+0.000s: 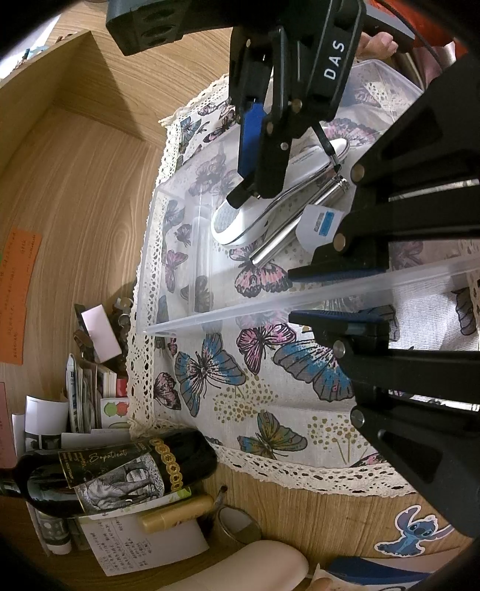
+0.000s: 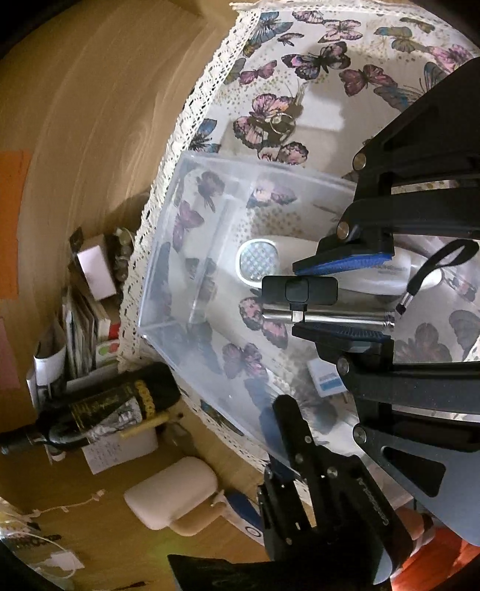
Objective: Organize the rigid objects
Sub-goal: 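Lower the small black item into the box and open the right gripper, then reach the keys on the cloth and grasp them with the right gripper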
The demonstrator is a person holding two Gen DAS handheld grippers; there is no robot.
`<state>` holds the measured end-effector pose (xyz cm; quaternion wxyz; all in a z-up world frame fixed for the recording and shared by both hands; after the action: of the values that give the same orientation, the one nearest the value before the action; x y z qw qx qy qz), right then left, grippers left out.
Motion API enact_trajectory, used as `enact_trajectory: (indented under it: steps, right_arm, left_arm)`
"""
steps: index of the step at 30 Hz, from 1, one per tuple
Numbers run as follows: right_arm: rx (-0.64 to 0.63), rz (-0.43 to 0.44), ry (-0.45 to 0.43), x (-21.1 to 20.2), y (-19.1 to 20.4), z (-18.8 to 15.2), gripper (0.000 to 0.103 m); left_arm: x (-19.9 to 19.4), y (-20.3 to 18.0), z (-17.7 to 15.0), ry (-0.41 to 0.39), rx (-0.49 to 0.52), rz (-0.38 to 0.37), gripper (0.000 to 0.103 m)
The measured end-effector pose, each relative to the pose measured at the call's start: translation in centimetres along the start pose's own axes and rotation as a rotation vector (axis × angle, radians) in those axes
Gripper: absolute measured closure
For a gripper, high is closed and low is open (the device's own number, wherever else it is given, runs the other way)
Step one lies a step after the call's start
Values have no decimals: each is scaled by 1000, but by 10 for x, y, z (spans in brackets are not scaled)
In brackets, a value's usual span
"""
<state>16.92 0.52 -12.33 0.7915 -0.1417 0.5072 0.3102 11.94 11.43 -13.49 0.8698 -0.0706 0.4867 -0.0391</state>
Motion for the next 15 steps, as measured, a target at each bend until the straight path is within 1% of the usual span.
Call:
enact_trajectory:
  steps: [5, 10, 15]
  right_arm:
    - [10, -10, -32, -11, -2, 1, 78]
    - [52, -33, -93, -31, -14, 2, 76]
    - [128, -87, -183, -58, -39, 3, 62]
  left_arm:
    - [0, 0, 0, 0, 0, 0, 88]
    - [0, 0, 0, -1, 0, 1, 88]
    - [0, 0, 0, 0, 0, 0, 88]
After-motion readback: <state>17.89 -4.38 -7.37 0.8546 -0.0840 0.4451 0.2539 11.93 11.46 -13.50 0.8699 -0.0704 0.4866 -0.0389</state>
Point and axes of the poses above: each gripper's, at about its wrist camera, not at the fingertips, and x roughly the way its jaws point, y to its left, z to its top, the point moved 3 cm from there along x, roughly the way its jaws point, and after that the axes turned 11 degrees about y, right-handed, at the moved point
